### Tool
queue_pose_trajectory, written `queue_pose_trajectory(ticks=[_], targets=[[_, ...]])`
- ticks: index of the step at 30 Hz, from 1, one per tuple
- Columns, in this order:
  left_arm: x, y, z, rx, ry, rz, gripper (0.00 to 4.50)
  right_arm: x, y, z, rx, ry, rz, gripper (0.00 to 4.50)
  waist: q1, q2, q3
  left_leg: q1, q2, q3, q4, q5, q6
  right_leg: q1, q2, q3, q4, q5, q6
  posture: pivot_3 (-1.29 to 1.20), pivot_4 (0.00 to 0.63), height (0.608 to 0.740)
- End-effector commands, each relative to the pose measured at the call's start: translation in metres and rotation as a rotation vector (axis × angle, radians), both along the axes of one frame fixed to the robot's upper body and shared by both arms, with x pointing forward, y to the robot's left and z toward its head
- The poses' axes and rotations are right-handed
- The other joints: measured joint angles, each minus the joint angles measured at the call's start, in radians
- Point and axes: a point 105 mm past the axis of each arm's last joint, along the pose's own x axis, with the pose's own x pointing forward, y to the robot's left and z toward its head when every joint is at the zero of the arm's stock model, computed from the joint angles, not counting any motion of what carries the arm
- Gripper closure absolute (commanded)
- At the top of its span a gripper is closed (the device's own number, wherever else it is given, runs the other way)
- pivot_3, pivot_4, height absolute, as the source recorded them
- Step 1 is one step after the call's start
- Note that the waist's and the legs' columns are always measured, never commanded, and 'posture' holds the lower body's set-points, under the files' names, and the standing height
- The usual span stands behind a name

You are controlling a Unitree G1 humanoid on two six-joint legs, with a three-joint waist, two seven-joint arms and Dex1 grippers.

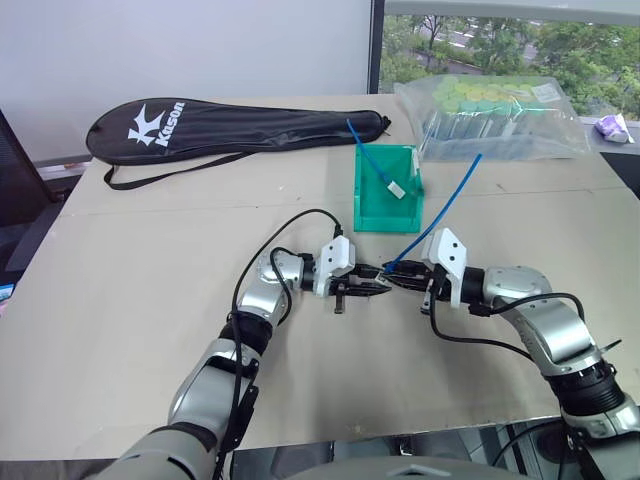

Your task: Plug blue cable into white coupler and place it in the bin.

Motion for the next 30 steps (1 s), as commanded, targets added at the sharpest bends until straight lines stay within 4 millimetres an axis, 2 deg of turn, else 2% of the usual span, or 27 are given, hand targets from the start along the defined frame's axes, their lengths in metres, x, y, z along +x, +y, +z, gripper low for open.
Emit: queue_pose_trajectory(ticks=[1,4,7,16,22,24,27,30], targets=[[-0.001,-0.003,-0.009,0.016,0.024,0.023,3.78,-0.003,0.004,-0.021,-0.103,0.093,-0.029,4.5,-0.002,0.0,0.0,0.0,0.0,0.0,0.0,0.0,0.0,0.0,0.0,0.0,0.0,0.0,0.0,0.0,0.15,0.74],[-0.002,-0.004,-0.01,0.01,0.029,0.029,3.78,0.0,0.012,-0.027,-0.111,0.148,-0.088,4.5,-0.004,-0.002,-0.002,0.002,0.0,0.0,0.0,0.0,0.0,0.001,0.0,0.0,0.001,0.0,0.0,0.0,0.15,0.74],[-0.003,-0.005,-0.011,0.003,0.034,0.037,3.78,-0.005,0.018,-0.034,-0.142,0.19,-0.096,4.5,-0.005,-0.003,-0.003,0.004,0.001,0.0,0.0,0.0,0.0,0.003,0.0,0.0,0.002,0.0,0.0,0.0,0.15,0.74],[-0.004,-0.006,-0.011,-0.013,0.045,0.058,3.78,-0.008,0.011,-0.053,-0.18,0.282,-0.166,4.5,-0.006,-0.006,-0.009,0.014,0.002,0.0,-0.001,0.0,0.0,0.011,0.0,0.001,0.0,-0.001,-0.001,0.0,0.15,0.74],[-0.003,-0.006,-0.011,-0.02,0.047,0.065,3.78,-0.017,0.011,-0.072,-0.119,0.456,-0.149,4.5,-0.006,-0.007,-0.012,0.015,0.003,0.0,-0.002,0.0,0.0,0.012,0.0,0.001,0.0,-0.001,-0.001,0.0,0.15,0.74],[-0.004,-0.006,-0.011,-0.021,0.05,0.068,3.78,-0.009,0.015,-0.064,-0.076,0.407,-0.145,4.5,-0.007,-0.007,-0.013,0.017,0.003,0.0,-0.002,0.0,0.0,0.015,0.0,0.001,-0.001,-0.001,-0.002,0.0,0.15,0.74],[-0.004,-0.005,-0.011,-0.02,0.051,0.068,3.78,0.003,0.024,-0.033,0.089,0.326,-0.123,4.5,-0.008,-0.009,-0.015,0.017,0.004,0.0,-0.003,0.0,0.0,0.015,0.0,0.001,-0.001,-0.002,-0.003,0.0,0.15,0.74],[-0.006,-0.001,-0.011,-0.015,0.054,0.071,3.78,0.008,0.022,-0.009,0.152,0.227,-0.081,4.5,-0.018,-0.006,-0.013,0.017,0.004,0.0,-0.003,0.0,0.0,0.015,0.0,0.001,-0.001,-0.002,-0.003,0.0,0.15,0.74]])
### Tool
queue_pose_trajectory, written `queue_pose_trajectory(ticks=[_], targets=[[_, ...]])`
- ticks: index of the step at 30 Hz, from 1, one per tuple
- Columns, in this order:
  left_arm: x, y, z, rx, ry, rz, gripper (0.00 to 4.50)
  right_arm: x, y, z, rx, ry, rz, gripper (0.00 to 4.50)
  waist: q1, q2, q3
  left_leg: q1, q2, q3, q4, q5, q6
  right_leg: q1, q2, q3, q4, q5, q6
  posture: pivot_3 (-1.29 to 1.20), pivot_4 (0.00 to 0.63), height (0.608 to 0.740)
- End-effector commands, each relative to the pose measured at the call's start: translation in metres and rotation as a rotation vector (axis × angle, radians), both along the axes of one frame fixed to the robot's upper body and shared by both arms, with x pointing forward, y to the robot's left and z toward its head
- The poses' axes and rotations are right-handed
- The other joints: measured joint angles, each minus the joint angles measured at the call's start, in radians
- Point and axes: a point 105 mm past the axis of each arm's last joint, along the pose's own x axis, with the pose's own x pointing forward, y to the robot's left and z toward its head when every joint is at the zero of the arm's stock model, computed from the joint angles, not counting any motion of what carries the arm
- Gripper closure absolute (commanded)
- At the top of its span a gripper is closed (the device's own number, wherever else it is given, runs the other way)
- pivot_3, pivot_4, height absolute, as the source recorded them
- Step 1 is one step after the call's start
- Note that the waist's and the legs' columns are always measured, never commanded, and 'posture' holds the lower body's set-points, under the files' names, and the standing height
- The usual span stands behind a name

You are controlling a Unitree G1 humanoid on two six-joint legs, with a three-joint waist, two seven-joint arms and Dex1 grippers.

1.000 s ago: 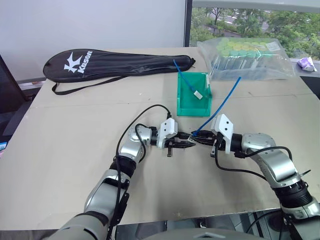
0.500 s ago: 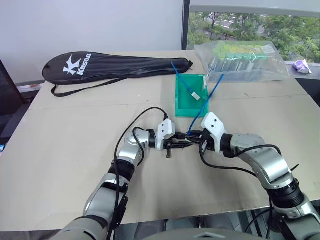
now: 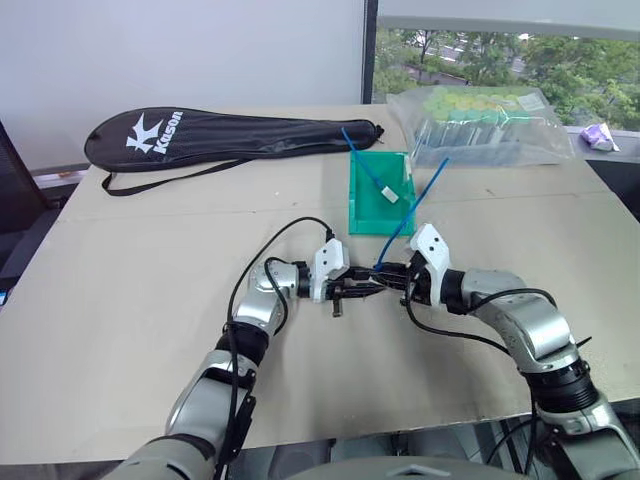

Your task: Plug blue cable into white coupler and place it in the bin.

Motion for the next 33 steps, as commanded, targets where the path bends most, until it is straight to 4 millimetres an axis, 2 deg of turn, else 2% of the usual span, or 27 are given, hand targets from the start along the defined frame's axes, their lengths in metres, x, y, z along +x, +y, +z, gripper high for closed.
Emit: queue_pose_trajectory(ticks=[1,4,5,6,7,8,9,11,14,19,22,24,29,33], targets=[[-0.006,-0.006,-0.002,0.014,0.0,-0.026,3.78,-0.001,0.003,0.013,0.052,-0.048,0.051,4.5,-0.004,0.001,0.001,0.0,0.0,0.0,0.0,0.0,0.0,0.0,0.0,0.0,0.0,0.0,0.0,0.0,0.15,0.74],[-0.008,-0.004,-0.004,0.019,0.018,-0.024,3.78,0.0,0.002,0.031,0.069,-0.122,0.084,4.5,-0.006,0.002,0.003,-0.004,0.0,0.0,0.0,0.0,0.0,-0.003,0.0,0.0,0.0,0.001,0.002,0.0,0.15,0.74],[-0.009,-0.004,-0.004,0.018,0.017,-0.023,2.78,0.0,0.002,0.035,0.071,-0.134,0.087,4.5,-0.006,0.002,0.004,-0.005,0.0,0.0,0.0,0.0,0.0,-0.005,0.0,0.0,0.0,0.001,0.002,0.0,0.15,0.74],[-0.009,-0.003,-0.003,0.017,0.011,-0.018,2.41,0.001,0.002,0.037,0.071,-0.137,0.087,4.5,-0.007,0.003,0.005,-0.007,-0.001,0.0,0.0,0.0,0.0,-0.007,-0.001,0.0,0.0,0.001,0.002,0.0,0.15,0.74],[-0.01,-0.003,-0.004,0.021,0.015,-0.013,1.65,0.001,0.002,0.038,0.071,-0.142,0.092,4.5,-0.007,0.004,0.005,-0.012,-0.001,0.0,0.0,0.0,0.0,-0.012,-0.001,0.0,0.001,0.002,0.002,0.0,0.15,0.74],[-0.011,-0.002,-0.005,0.028,0.018,-0.012,1.54,0.0,0.002,0.039,0.072,-0.143,0.095,4.5,-0.005,0.004,0.005,-0.013,-0.001,0.0,0.0,0.0,0.0,-0.012,-0.001,0.0,0.001,0.002,0.002,0.0,0.15,0.74],[-0.012,0.001,-0.006,0.046,0.009,-0.013,1.01,0.0,0.002,0.039,0.072,-0.144,0.097,4.5,-0.004,0.004,0.005,-0.016,-0.001,-0.001,0.0,0.0,0.0,-0.015,-0.001,-0.001,0.001,0.002,0.002,0.0,0.15,0.74],[-0.013,0.006,-0.005,0.058,-0.007,-0.008,1.01,-0.001,0.002,0.04,0.073,-0.147,0.107,4.5,-0.005,0.004,0.005,-0.016,-0.001,-0.001,0.0,0.0,0.0,-0.016,-0.001,-0.001,0.0,0.002,0.003,0.0,0.15,0.74],[-0.012,0.02,0.012,0.033,-0.047,0.038,1.01,-0.002,0.003,0.047,0.097,-0.169,0.12,4.5,-0.012,0.005,0.007,-0.017,-0.001,-0.001,-0.001,0.0,0.0,-0.017,-0.001,-0.001,-0.001,0.001,0.003,0.0,0.15,0.74],[-0.02,0.044,0.048,-0.024,-0.107,0.179,1.01,0.007,-0.003,0.088,0.176,-0.28,0.103,4.5,-0.021,0.006,0.017,-0.018,0.001,0.0,-0.002,0.0,0.0,-0.02,0.001,0.0,0.002,0.001,0.003,0.0,0.15,0.74],[-0.022,0.062,0.076,-0.058,-0.123,0.342,1.01,0.015,-0.004,0.116,0.224,-0.346,0.101,4.5,-0.018,0.006,0.02,-0.019,0.002,-0.001,-0.003,0.0,0.0,-0.022,0.0,0.0,0.004,0.001,0.003,0.0,0.15,0.74],[-0.021,0.072,0.092,-0.071,-0.122,0.461,1.01,0.024,-0.005,0.127,0.252,-0.365,0.086,4.5,-0.016,0.006,0.022,-0.02,0.002,-0.001,-0.002,0.0,0.0,-0.022,-0.001,0.0,0.003,0.002,0.003,0.0,0.15,0.74],[-0.023,0.074,0.122,-0.121,-0.113,0.591,1.01,0.064,-0.001,0.126,0.213,-0.364,0.004,4.5,-0.014,0.006,0.022,-0.02,0.0,0.0,-0.002,0.0,0.0,-0.021,-0.002,-0.001,0.002,0.002,0.003,0.0,0.15,0.74],[-0.021,0.073,0.135,-0.108,-0.115,0.643,1.01,0.093,0.004,0.11,0.127,-0.249,-0.035,4.5,-0.016,0.005,0.024,-0.02,-0.002,0.002,-0.002,0.0,0.0,-0.022,-0.003,0.001,0.002,0.002,0.003,0.0,0.15,0.74]])
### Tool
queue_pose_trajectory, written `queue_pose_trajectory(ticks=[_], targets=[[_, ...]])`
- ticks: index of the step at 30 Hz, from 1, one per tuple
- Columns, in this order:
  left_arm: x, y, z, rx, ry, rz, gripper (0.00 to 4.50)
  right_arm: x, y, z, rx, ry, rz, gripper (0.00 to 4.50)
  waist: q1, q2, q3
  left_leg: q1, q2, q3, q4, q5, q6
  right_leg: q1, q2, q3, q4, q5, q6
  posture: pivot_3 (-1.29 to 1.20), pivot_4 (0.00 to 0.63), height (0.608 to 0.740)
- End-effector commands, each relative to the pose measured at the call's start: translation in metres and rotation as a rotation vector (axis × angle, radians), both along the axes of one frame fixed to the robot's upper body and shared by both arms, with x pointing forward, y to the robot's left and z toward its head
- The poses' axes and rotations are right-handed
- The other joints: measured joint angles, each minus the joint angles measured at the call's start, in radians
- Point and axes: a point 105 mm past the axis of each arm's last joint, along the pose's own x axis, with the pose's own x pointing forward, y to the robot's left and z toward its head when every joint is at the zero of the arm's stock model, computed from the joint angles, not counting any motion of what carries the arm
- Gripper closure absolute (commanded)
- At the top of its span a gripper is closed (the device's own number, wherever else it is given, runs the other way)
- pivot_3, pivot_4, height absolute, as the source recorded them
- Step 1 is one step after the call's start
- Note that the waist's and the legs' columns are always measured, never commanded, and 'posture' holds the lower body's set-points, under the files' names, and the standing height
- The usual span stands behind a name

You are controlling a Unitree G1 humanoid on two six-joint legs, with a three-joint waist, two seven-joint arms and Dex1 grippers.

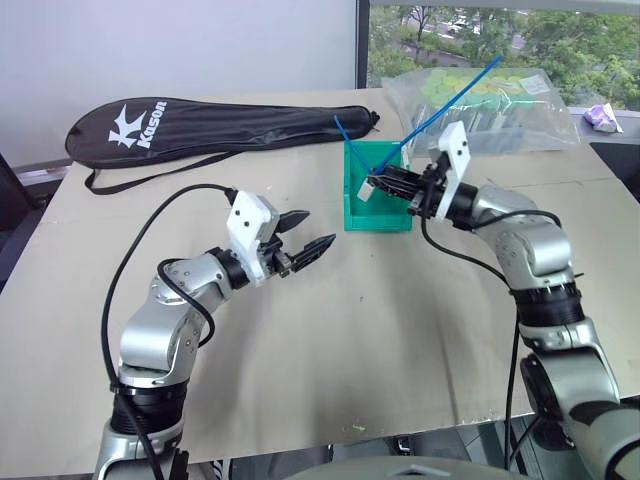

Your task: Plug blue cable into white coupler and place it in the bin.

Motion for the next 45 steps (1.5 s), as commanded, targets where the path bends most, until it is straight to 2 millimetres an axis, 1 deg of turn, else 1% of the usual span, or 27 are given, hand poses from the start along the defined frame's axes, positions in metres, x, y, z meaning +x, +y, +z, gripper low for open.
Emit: queue_pose_trajectory(ticks=[1,6,7,9,11,13,15,18,23,24,27,30,32,34,36,38,40,42,44,45], targets=[[-0.002,-0.002,0.02,0.006,-0.035,0.035,1.01,0.018,0.004,0.0,-0.044,0.043,-0.019,4.5,0.0,0.0,0.0,0.0,0.0,0.0,0.0,0.0,0.0,0.0,0.0,0.0,0.0,0.0,0.0,0.0,0.15,0.74],[0.001,-0.001,0.021,0.012,0.001,0.068,1.01,0.04,0.006,-0.003,-0.085,0.112,-0.06,4.5,-0.001,0.0,0.001,0.0,0.0,0.0,-0.002,0.0,0.0,-0.001,0.001,0.0,0.0,0.0,0.0,0.0,0.15,0.74],[0.002,0.0,0.021,0.003,0.006,0.077,0.94,0.044,0.004,-0.002,-0.098,0.102,-0.079,3.69,-0.001,0.0,0.001,0.0,0.0,0.001,-0.002,0.0,-0.001,-0.001,0.001,0.0,0.0,0.0,0.0,0.0,0.15,0.74],[0.003,0.0,0.022,-0.005,0.01,0.081,0.94,0.055,0.001,0.008,-0.081,0.071,-0.144,2.93,-0.002,0.0,0.002,0.0,0.001,0.001,-0.003,0.001,-0.001,-0.002,0.001,0.0,0.0,0.0,0.0,0.0,0.15,0.74],[0.003,0.0,0.022,0.0,0.011,0.08,0.94,0.066,-0.005,0.02,-0.054,0.025,-0.225,1.87,-0.002,0.0,0.002,-0.001,0.001,0.002,-0.003,0.002,-0.003,-0.003,0.0,0.001,0.0,0.0,0.0,0.0,0.15,0.74],[0.003,-0.002,0.022,0.008,0.004,0.07,0.94,0.077,-0.014,0.035,-0.03,-0.059,-0.331,0.79,-0.002,0.0,0.002,-0.001,0.001,0.002,-0.003,0.003,-0.005,-0.003,0.0,0.001,0.0,0.0,0.0,0.0,0.15,0.74],[0.002,-0.007,0.027,-0.016,-0.007,0.052,0.94,0.082,-0.021,0.045,-0.022,-0.131,-0.394,0.06,-0.001,0.0,0.002,-0.001,0.0,0.003,-0.003,0.003,-0.006,-0.003,0.0,0.001,-0.001,0.0,0.0,0.0,0.15,0.74],[0.001,-0.012,0.03,-0.026,-0.011,0.029,0.94,0.084,-0.027,0.052,-0.016,-0.176,-0.427,0.06,-0.002,0.0,0.002,-0.001,0.0,0.003,-0.003,0.003,-0.006,-0.003,-0.001,0.001,-0.001,0.0,0.0,0.0,0.15,0.74],[0.001,-0.012,0.029,-0.02,-0.006,0.026,0.94,0.075,-0.038,0.047,-0.026,-0.172,-0.395,0.06,-0.003,0.0,0.002,-0.001,0.0,0.003,-0.004,0.003,-0.006,-0.003,-0.003,0.002,-0.001,0.0,0.0,0.0,0.15,0.74],[0.0,-0.012,0.028,-0.021,-0.005,0.027,0.94,0.069,-0.039,0.046,-0.013,-0.171,-0.366,0.06,-0.001,0.0,0.002,-0.001,0.0,0.003,-0.004,0.003,-0.006,-0.003,-0.003,0.003,-0.001,0.0,0.0,0.0,0.15,0.74],[-0.004,-0.008,0.02,-0.007,0.012,0.037,0.94,0.036,-0.041,0.039,0.074,-0.156,-0.224,0.06,0.001,0.0,0.002,-0.002,0.0,0.002,-0.004,0.003,-0.006,-0.003,-0.004,0.003,-0.002,0.0,0.0,0.0,0.15,0.74],[-0.014,-0.004,0.008,0.0,0.009,0.045,0.94,-0.014,-0.055,0.012,0.12,-0.119,-0.083,0.06,0.004,0.0,0.002,-0.003,0.0,0.002,-0.007,0.003,-0.006,-0.003,-0.005,0.003,-0.003,0.0,0.0,0.0,0.15,0.74],[-0.02,0.0,-0.002,-0.013,0.022,0.071,0.94,-0.036,-0.071,-0.006,0.121,-0.069,-0.078,0.06,0.006,0.0,0.002,-0.004,0.0,0.0,-0.009,0.003,-0.005,-0.004,-0.008,0.002,-0.005,0.0,0.001,0.0,0.15,0.74],[-0.027,0.005,-0.015,-0.021,0.055,0.098,0.94,-0.053,-0.09,-0.024,0.102,-0.011,-0.11,0.06,0.005,0.0,0.002,-0.006,0.0,0.001,-0.009,0.001,-0.003,-0.005,-0.009,0.002,-0.006,0.0,0.001,0.0,0.15,0.74],[-0.035,0.009,-0.025,-0.016,0.069,0.11,0.44,-0.066,-0.106,-0.039,0.09,0.028,-0.139,0.0,-0.001,0.0,0.003,-0.005,-0.001,0.002,-0.009,0.001,-0.002,-0.005,-0.009,0.003,-0.006,0.0,0.001,0.0,0.15,0.74],[-0.046,0.011,-0.037,0.008,0.084,0.096,0.04,-0.081,-0.123,-0.062,0.019,0.036,-0.173,0.0,0.001,0.0,0.002,-0.001,-0.001,0.003,-0.009,0.0,-0.001,-0.004,-0.009,0.005,-0.003,0.0,0.001,0.0,0.15,0.74],[-0.053,0.013,-0.046,0.02,0.09,0.093,0.04,-0.088,-0.135,-0.076,-0.037,0.005,-0.222,0.0,0.002,0.0,0.002,0.004,-0.001,0.002,-0.009,0.0,-0.001,0.0,-0.008,0.004,-0.004,0.0,0.0,0.0,0.15,0.74],[-0.06,0.018,-0.063,0.052,0.111,0.111,0.04,-0.102,-0.143,-0.091,-0.061,-0.013,-0.219,0.0,0.001,0.0,0.002,0.004,-0.001,0.002,-0.008,0.001,-0.001,0.0,-0.006,0.005,-0.003,-0.001,0.0,0.0,0.15,0.74],[-0.067,0.022,-0.081,0.078,0.119,0.124,0.04,-0.116,-0.147,-0.106,-0.055,0.008,-0.203,0.0,0.002,0.001,0.002,0.006,-0.001,0.004,-0.008,0.001,-0.001,0.0,-0.004,0.005,-0.002,-0.001,0.0,0.0,0.15,0.74],[-0.069,0.025,-0.086,0.074,0.123,0.133,0.04,-0.121,-0.147,-0.109,-0.046,0.008,-0.195,0.0,0.001,0.0,0.002,0.007,-0.001,0.004,-0.008,0.001,-0.001,0.001,-0.002,0.005,-0.003,-0.001,0.0,0.0,0.15,0.74]])
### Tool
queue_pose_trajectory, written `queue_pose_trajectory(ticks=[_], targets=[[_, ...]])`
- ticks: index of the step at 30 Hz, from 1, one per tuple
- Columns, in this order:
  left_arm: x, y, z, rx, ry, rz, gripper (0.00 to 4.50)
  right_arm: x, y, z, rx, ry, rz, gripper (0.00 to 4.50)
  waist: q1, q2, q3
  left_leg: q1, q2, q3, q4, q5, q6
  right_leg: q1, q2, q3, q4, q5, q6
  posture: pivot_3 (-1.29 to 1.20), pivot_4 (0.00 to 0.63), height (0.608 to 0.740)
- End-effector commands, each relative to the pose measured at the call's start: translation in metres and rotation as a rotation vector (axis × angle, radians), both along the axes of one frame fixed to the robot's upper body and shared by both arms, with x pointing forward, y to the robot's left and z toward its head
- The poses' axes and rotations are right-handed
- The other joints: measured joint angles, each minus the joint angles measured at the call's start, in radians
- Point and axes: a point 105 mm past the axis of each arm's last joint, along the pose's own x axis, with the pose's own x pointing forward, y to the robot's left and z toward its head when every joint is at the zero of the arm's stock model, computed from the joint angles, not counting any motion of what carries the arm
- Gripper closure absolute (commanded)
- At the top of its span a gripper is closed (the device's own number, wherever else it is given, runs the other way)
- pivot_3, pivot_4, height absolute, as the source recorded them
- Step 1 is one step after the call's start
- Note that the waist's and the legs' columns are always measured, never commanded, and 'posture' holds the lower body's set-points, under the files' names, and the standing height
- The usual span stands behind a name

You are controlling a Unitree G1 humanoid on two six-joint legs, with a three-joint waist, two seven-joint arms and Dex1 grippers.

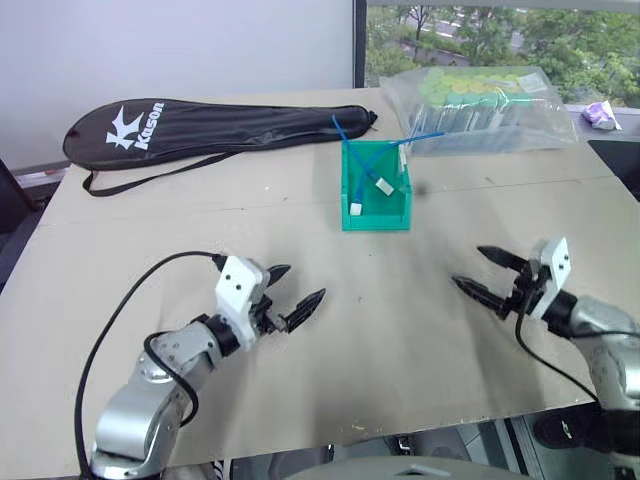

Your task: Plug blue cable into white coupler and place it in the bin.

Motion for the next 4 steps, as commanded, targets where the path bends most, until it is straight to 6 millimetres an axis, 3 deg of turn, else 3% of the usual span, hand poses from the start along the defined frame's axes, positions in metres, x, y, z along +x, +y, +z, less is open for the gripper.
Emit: queue_pose_trajectory(ticks=[1,4], targets=[[-0.0061,0.0063,-0.0134,0.025,-0.027,0.011,0.04,-0.0135,-0.0033,0.0009,0.01,-0.058,0.029,0.0,-0.001,0.0,0.0,0.001,0.0,0.001,0.0,0.0,0.0,0.001,0.0,0.0,0.0,-0.001,-0.001,0.0,0.15,0.74],[-0.0061,0.0113,-0.0197,0.038,-0.042,0.03,0.04,-0.0189,-0.005,-0.0054,0.015,-0.029,0.029,0.0,0.0,0.0,0.0,0.001,0.0,0.001,0.001,0.0,0.0,0.001,0.0,0.0,-0.001,-0.001,-0.002,0.0,0.15,0.74]])
